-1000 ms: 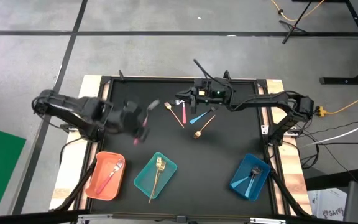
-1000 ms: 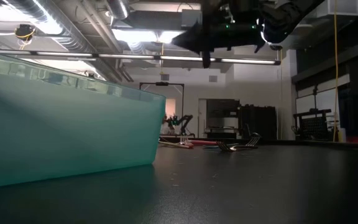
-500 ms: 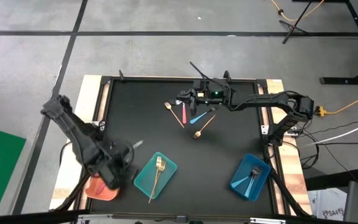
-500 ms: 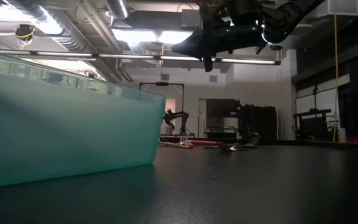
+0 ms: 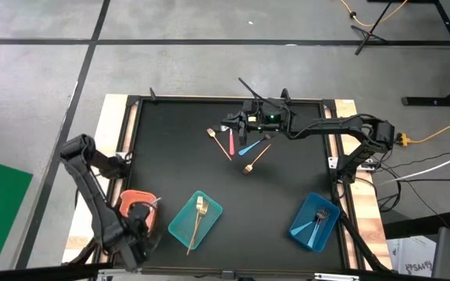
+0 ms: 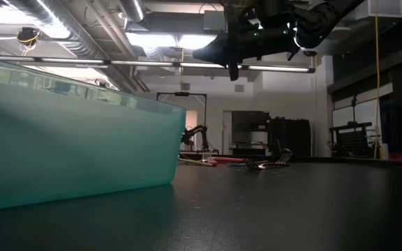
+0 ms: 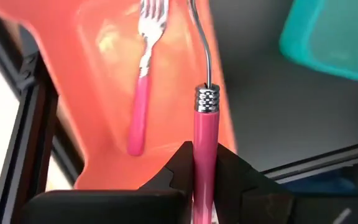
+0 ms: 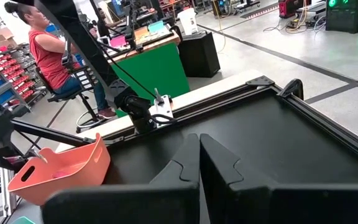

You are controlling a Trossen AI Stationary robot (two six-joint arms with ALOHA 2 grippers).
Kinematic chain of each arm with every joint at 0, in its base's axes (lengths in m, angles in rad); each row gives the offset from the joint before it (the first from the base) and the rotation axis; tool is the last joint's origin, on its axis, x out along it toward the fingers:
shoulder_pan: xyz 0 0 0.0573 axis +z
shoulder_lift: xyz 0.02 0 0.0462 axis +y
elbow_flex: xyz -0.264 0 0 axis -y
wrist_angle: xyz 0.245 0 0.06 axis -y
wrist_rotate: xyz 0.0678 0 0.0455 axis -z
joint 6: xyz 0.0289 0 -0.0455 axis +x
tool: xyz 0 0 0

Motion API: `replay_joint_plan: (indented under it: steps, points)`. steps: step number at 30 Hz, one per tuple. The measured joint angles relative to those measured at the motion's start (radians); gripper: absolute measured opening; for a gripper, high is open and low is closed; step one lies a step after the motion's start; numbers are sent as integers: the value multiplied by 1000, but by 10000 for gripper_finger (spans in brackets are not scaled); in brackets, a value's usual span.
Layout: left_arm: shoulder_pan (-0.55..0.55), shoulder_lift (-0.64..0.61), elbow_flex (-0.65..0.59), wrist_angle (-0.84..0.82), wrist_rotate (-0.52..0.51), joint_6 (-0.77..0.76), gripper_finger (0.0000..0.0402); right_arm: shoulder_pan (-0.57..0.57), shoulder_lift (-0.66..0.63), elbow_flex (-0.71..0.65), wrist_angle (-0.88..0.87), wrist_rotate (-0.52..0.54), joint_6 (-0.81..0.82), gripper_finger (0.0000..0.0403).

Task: Sort silverware by color (type)
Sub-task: Put the pink fork into the orange bin

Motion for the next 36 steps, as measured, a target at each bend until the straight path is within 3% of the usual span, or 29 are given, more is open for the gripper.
replay_joint_plan:
  steps: [5, 17, 27, 36]
  points:
    - [-34, 35, 0, -43, 73, -13, 28, 0, 0, 0, -3, 0, 0, 3]
    - [-78, 109, -5, -75, 104, -10, 28, 0, 0, 0, -6, 0, 0, 3]
    - [-78, 112, -94, -68, 106, -10, 35, 0, 0, 0, -8, 0, 0, 3]
    - [-78, 112, -98, -63, 123, 26, 37, 0, 0, 0, -8, 0, 0, 3]
